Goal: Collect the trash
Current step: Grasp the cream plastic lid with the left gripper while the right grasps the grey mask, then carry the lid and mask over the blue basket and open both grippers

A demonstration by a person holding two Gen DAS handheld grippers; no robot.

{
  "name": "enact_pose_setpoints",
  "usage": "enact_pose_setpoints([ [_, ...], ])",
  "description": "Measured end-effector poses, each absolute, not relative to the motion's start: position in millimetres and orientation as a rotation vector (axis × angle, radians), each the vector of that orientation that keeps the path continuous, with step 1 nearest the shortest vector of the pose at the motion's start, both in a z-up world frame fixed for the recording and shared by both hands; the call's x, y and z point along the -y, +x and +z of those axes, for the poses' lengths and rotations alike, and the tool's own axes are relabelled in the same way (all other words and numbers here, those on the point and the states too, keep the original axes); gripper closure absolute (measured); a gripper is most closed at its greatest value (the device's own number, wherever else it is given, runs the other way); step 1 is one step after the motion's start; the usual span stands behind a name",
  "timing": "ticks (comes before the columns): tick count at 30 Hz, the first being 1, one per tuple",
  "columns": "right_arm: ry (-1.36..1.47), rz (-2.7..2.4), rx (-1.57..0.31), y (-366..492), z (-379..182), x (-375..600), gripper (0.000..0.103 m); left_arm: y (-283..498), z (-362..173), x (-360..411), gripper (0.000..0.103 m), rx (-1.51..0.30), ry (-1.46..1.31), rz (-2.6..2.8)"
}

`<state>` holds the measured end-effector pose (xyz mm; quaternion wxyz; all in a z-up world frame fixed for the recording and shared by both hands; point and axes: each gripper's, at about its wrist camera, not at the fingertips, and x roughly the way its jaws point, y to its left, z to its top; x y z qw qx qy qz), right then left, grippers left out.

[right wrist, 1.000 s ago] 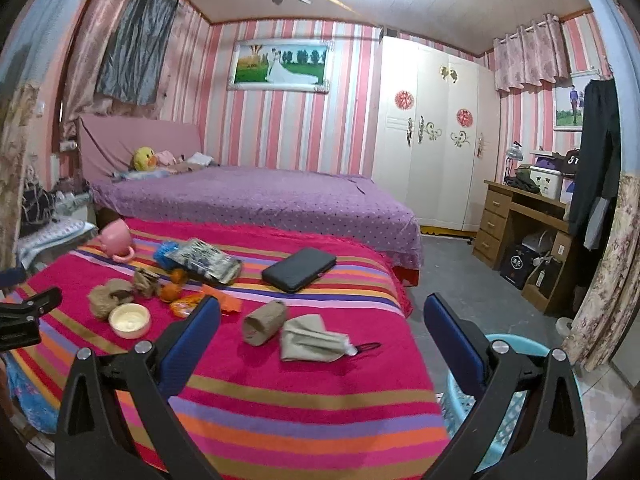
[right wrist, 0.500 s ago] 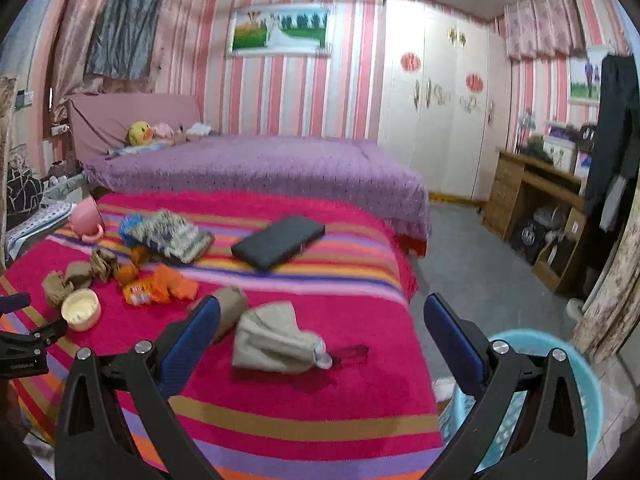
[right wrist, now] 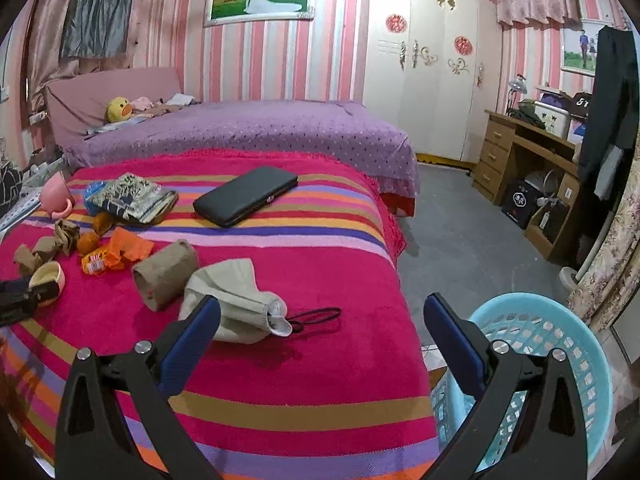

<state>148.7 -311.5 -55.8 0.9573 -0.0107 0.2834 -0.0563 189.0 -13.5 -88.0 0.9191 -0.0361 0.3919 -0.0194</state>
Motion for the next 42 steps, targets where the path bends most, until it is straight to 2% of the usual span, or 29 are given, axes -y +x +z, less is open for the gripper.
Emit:
enact_pose_setpoints([
  [7,-0.039,-0.052,-0.639,159.1,-69.5,298.1,0.004,184.3,-64.3,35.8,0.042,-0.719,0.000,-0.046],
  [15,-0.055,-0.004,-0.710,186.0,-80.3,277.9,0.005,190.4,-54.6,44.6,0.042,-0.703,-0.014,-0.063],
  [17,-0.053,0.027,-0.735,192.0,-83.1,273.9,0.016,190.1,-55.0,45.6,0.042,-0.705,-0.008,-0.065],
  [19,-0.054,0.057,-0.773,198.1,-88.7,270.0,0.041,188.6,-55.5,47.4,0.042,-0.703,0.007,-0.064],
  [20,-0.058,0.063,-0.778,199.2,-90.4,269.0,0.042,187.4,-55.7,48.5,0.042,-0.702,0.018,-0.064],
  [24,-0.026,0.087,-0.755,194.9,-80.9,275.8,0.064,183.1,-55.9,49.9,0.042,-0.697,0.041,-0.068],
  [34,0.036,0.038,-0.633,154.4,-37.4,335.1,0.064,168.3,-45.0,49.7,0.042,-0.657,0.033,-0.072],
  [42,0.074,-0.027,-0.595,126.5,-20.3,398.8,0.064,151.9,-26.1,80.2,0.042,-0.623,0.002,-0.120],
])
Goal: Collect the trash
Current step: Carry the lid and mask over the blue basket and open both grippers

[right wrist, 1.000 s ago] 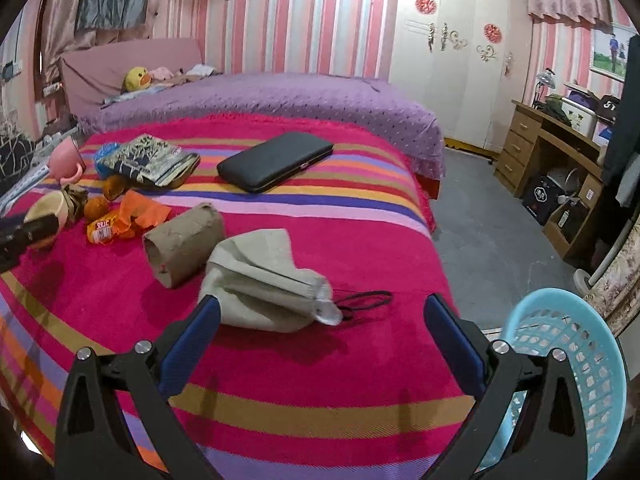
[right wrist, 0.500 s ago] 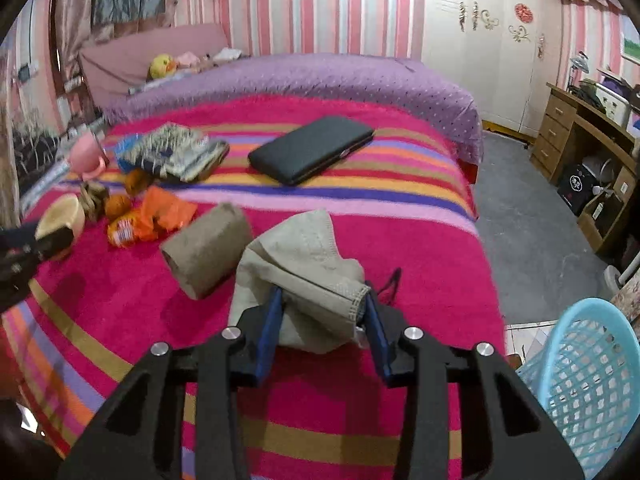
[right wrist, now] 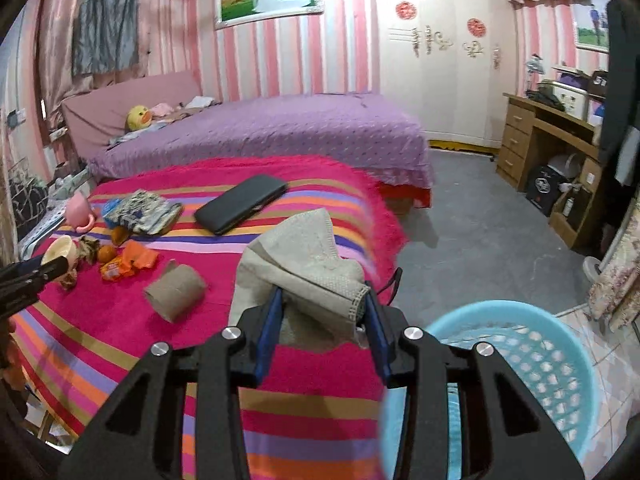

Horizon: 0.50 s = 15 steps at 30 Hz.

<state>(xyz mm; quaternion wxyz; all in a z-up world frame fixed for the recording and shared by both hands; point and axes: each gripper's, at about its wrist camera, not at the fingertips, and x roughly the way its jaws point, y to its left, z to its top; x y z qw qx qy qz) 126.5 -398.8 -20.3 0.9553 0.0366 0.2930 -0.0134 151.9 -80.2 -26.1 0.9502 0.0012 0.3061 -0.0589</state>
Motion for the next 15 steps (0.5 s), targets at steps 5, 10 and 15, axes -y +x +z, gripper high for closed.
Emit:
enact_pose_setpoints([
  [5,0.119,-0.104,-0.573,107.1,-17.7,451.0,0.064,136.8,-5.5,125.6,0.042,-0.567,0.014,-0.166],
  [10,0.144,-0.172,-0.540,86.6,-14.8,494.6,0.064,129.9,2.5,186.5,0.042,-0.541,0.028,-0.236],
  [15,0.162,-0.241,-0.539,69.1,-20.6,535.8,0.064,125.3,-2.8,247.7,0.042,-0.558,0.045,-0.334],
])
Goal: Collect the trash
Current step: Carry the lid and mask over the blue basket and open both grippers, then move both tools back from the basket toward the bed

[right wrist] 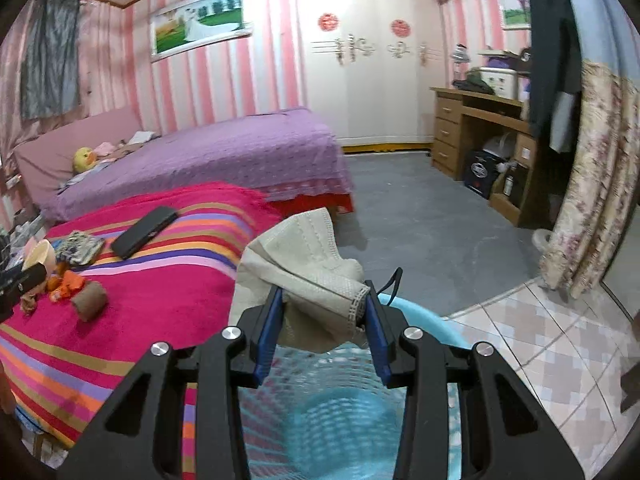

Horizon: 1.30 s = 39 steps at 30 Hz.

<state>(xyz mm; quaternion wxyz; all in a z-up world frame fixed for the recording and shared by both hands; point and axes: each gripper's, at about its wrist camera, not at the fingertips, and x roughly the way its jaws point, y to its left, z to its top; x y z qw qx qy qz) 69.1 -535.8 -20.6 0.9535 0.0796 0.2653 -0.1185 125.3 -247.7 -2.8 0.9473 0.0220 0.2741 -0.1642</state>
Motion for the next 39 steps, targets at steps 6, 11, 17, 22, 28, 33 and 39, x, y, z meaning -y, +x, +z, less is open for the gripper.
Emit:
enact_pose_setpoints([
  [6,0.194,-0.323,-0.551,49.0,-33.7,579.7,0.064,116.6,-22.9,321.5,0.042,-0.594,0.062,-0.444],
  [11,0.235,-0.361,-0.546,38.5,-41.9,600.5,0.064,110.6,-33.8,369.4,0.042,-0.586,0.098,-0.511],
  [17,0.222,-0.359,-0.559,37.3,-52.7,604.4,0.064,126.1,-54.2,410.3,0.042,-0.632,0.126,-0.554],
  [22,0.215,-0.353,-0.586,42.1,-61.0,602.8,0.064,139.3,-60.0,422.6,0.042,-0.657,0.140,-0.557],
  [28,0.219,-0.354,-0.587,43.5,-60.7,602.8,0.064,146.1,-55.5,417.7,0.025,-0.651,0.127,-0.538],
  [33,0.216,-0.359,-0.595,44.4,-62.8,602.6,0.064,150.8,-49.6,401.6,0.017,-0.631,0.109,-0.498],
  [39,0.221,-0.359,-0.596,46.6,-65.6,602.7,0.064,155.4,-46.0,381.9,0.012,-0.609,0.117,-0.438],
])
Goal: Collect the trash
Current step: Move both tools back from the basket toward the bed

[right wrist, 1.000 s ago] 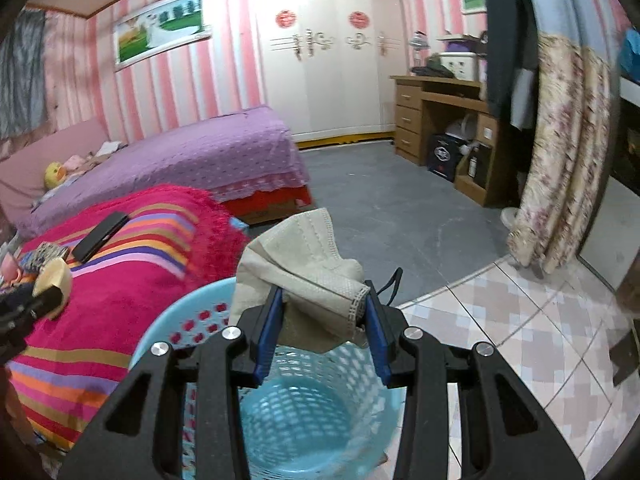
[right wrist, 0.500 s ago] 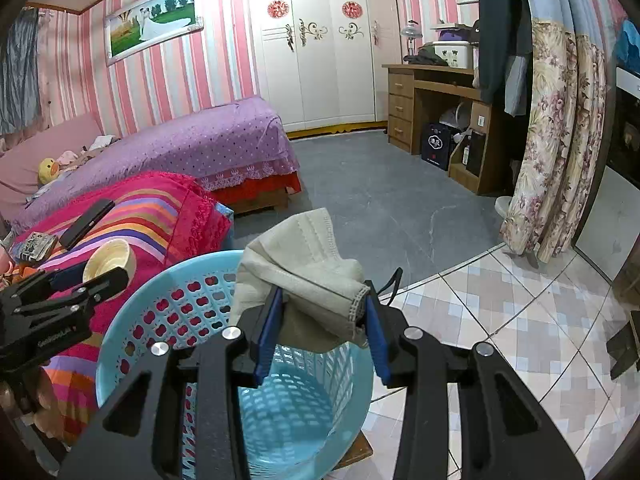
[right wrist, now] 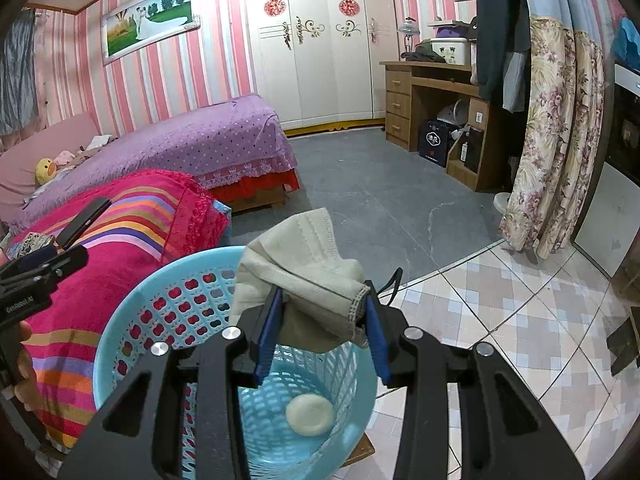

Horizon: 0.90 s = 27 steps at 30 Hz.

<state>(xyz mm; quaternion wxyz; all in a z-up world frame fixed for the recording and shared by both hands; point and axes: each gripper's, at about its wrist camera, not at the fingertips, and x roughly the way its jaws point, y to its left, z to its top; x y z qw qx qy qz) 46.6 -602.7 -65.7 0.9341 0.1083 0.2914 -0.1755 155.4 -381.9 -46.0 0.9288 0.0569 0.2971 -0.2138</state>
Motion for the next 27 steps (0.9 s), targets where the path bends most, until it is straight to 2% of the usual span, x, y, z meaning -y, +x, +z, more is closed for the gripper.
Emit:
enact_pose_setpoints([
  [6,0.213,-0.338,-0.611,53.1,-70.0,596.4,0.061,155.0,-38.8,361.5,0.011,-0.571,0.119,-0.390],
  [8,0.206,-0.339,-0.614,55.3,-70.2,592.7,0.056,153.1,-35.9,355.4,0.011,-0.559,0.119,-0.380],
  [12,0.186,-0.343,-0.609,58.5,-67.3,584.9,0.030,146.7,-28.5,341.0,0.011,-0.537,0.115,-0.366],
  [15,0.166,-0.351,-0.609,62.5,-63.8,576.6,0.027,142.0,-23.5,330.8,0.009,-0.517,0.117,-0.350],
  [16,0.161,-0.357,-0.605,62.8,-62.3,575.6,0.020,140.7,-21.7,325.4,0.009,-0.511,0.117,-0.343],
  [19,0.163,-0.370,-0.573,62.5,-53.7,567.5,0.011,137.7,-19.5,308.3,0.008,-0.509,0.113,-0.315],
  [27,0.160,-0.322,-0.525,73.0,-34.8,528.8,0.007,127.7,-14.8,237.2,0.007,-0.520,0.099,-0.233],
])
